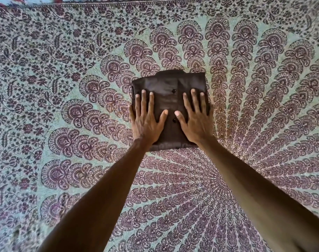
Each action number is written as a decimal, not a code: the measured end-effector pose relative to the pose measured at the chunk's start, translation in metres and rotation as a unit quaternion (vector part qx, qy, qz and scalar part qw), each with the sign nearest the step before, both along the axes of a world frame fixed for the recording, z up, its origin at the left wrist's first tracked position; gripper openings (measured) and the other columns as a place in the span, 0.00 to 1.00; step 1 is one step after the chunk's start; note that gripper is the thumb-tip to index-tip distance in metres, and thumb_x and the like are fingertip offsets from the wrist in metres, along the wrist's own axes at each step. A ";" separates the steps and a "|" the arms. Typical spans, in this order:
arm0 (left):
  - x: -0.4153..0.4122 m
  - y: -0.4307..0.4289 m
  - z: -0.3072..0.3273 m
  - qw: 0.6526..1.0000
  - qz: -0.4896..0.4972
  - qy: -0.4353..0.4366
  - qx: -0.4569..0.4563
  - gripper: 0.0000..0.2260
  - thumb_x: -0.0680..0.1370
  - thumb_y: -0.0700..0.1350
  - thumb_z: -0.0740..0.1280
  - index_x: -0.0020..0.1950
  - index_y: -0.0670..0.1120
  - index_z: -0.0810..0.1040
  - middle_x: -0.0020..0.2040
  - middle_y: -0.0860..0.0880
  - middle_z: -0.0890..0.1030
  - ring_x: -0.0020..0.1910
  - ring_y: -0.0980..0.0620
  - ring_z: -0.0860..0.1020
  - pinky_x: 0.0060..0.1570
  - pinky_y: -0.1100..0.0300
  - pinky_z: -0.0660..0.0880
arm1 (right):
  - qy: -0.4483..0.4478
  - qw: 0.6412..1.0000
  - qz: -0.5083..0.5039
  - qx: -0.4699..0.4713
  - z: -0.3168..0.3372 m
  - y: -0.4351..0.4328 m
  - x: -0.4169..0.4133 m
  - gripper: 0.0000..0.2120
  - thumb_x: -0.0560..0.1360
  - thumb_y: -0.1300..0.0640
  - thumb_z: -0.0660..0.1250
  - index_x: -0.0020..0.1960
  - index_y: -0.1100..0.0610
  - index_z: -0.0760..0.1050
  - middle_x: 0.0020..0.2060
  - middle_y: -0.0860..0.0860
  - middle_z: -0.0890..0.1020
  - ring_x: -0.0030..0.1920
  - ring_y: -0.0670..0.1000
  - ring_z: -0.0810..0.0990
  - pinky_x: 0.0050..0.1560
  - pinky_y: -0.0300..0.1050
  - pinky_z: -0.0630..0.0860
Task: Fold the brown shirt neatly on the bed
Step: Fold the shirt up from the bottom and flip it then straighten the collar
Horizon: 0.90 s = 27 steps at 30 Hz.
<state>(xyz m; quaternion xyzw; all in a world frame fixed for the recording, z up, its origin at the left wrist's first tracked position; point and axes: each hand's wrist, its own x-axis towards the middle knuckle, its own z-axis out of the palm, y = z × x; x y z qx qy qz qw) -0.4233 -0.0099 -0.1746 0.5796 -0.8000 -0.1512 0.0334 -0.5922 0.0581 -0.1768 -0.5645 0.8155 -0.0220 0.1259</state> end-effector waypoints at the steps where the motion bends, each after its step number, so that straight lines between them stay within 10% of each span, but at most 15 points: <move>1: 0.000 -0.001 0.001 1.000 -0.003 0.000 0.001 0.34 0.78 0.67 0.50 0.79 0.52 0.50 0.80 0.50 0.49 0.79 0.48 0.47 0.75 0.42 0.48 | 0.002 1.000 -0.007 -0.001 0.001 -0.001 0.001 0.33 0.78 0.32 0.42 0.79 0.45 0.46 0.79 0.50 0.46 0.79 0.56 0.44 0.75 0.66 0.48; 14: 0.007 -0.051 0.001 0.999 -0.015 0.021 0.033 0.35 0.76 0.70 0.50 0.79 0.56 0.48 0.80 0.51 0.47 0.79 0.46 0.44 0.73 0.37 0.41 | -0.019 0.988 -0.154 0.021 0.008 0.002 -0.001 0.34 0.77 0.31 0.42 0.79 0.45 0.46 0.79 0.55 0.49 0.77 0.63 0.47 0.75 0.66 0.46; 19: 0.008 -0.043 0.017 0.998 0.052 0.043 0.005 0.33 0.79 0.65 0.51 0.79 0.51 0.50 0.80 0.48 0.49 0.78 0.44 0.45 0.74 0.40 0.40 | -0.020 0.966 -0.256 -0.029 0.026 -0.003 0.006 0.37 0.74 0.35 0.60 0.75 0.57 0.58 0.71 0.60 0.66 0.71 0.63 0.65 0.68 0.62 0.64; 27: 0.012 0.030 0.015 0.999 -0.016 0.050 -0.012 0.28 0.78 0.61 0.58 0.75 0.49 0.63 0.77 0.48 0.60 0.77 0.45 0.55 0.74 0.42 0.52 | -0.437 0.820 -0.370 0.006 0.045 -0.017 -0.040 0.16 0.63 0.55 0.80 0.47 0.59 0.83 0.42 0.54 0.85 0.39 0.53 0.84 0.44 0.46 0.82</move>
